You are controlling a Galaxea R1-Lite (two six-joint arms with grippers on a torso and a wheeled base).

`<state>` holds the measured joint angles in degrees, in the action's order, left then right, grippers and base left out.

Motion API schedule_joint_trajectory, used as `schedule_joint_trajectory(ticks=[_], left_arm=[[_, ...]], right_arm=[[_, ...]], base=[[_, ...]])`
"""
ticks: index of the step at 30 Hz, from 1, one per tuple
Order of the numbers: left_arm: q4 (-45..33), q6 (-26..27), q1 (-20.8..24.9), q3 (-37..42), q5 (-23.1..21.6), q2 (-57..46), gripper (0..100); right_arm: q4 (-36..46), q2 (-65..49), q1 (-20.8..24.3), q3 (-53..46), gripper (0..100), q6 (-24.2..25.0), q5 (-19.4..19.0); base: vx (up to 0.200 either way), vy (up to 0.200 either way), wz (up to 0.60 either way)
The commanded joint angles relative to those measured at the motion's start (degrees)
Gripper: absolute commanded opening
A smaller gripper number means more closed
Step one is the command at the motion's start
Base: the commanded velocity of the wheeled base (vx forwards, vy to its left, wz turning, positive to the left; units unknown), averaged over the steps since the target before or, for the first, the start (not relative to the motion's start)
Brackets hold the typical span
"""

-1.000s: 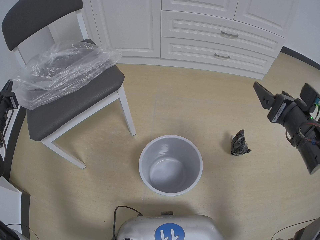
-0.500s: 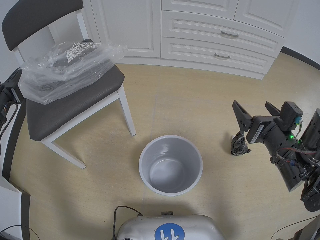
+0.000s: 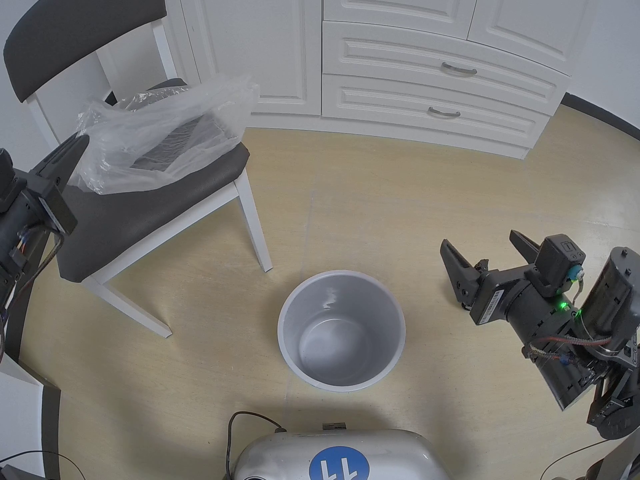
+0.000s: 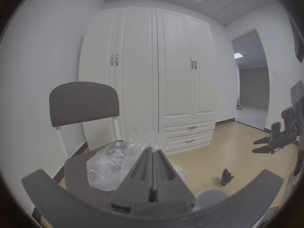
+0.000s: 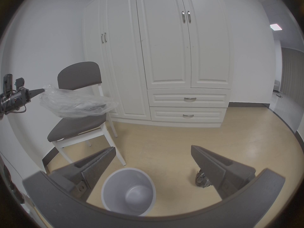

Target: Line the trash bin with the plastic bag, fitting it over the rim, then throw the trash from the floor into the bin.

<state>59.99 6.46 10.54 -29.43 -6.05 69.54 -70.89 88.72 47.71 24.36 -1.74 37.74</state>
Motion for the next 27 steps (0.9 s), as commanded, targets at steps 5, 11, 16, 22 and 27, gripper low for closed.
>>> schedule_joint_trajectory(ticks=[5,11,16,22,27], left_arm=[[-0.2,2.1,9.1,4.7,-0.1,-5.6,0],[-0.5,4.7,15.5,6.9,0.1,-7.9,0],[-0.6,6.5,17.0,8.1,-0.1,-9.9,0],[-2.0,6.5,21.7,8.6,-0.1,-12.2,0],[-5.1,6.6,23.9,8.6,-0.3,-14.4,0]], right_arm=[[-2.1,6.4,1.5,-0.3,100,3.4,-0.5],[-9.9,9.8,3.4,-0.3,100,3.2,0.0],[-10.4,9.8,4.8,-0.5,100,3.2,0.1],[-10.1,8.7,5.7,-0.6,100,3.3,0.1],[-9.3,6.8,5.9,-0.2,100,4.0,0.1]], base=[[0.000,0.000,0.00],[0.000,0.000,0.00],[0.000,0.000,0.00],[0.000,0.000,0.00],[0.000,0.000,0.00]])
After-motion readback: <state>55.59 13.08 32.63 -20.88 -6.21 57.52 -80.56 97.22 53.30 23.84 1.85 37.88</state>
